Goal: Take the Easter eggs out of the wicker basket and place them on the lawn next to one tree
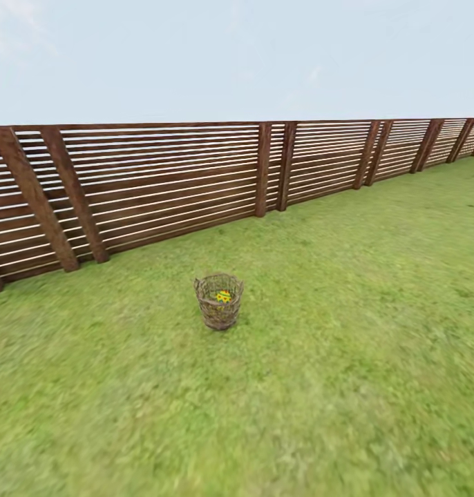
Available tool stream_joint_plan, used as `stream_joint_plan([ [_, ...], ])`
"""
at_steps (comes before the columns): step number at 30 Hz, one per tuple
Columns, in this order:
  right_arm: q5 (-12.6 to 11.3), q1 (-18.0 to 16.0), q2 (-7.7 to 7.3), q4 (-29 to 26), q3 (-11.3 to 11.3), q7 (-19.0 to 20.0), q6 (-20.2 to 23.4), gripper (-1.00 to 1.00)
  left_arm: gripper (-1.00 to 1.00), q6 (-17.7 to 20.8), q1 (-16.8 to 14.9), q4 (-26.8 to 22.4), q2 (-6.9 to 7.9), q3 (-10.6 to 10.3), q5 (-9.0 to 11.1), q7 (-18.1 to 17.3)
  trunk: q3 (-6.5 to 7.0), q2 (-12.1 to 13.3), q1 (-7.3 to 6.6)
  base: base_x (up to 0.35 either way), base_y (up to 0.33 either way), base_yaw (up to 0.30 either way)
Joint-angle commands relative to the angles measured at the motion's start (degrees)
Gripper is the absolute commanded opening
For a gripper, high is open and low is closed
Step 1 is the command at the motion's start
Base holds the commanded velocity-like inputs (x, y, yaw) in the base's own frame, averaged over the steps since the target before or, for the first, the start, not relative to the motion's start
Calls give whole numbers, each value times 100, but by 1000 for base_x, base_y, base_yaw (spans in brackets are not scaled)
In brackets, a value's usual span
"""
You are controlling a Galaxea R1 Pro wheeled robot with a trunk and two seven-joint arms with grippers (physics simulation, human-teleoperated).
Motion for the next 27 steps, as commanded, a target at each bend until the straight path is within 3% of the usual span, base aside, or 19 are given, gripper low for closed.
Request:
stream_joint_plan([
  [1,8,-4,3,4,-39,29,-20,100,100,-19,-5,5,1,-42,-10,30,-11,-10,5,242,0,0],
  [27,5,-4,1,4,-43,29,-20,100,100,-17,-5,14,1,-41,-11,23,-11,-10,5,292,0,0],
])
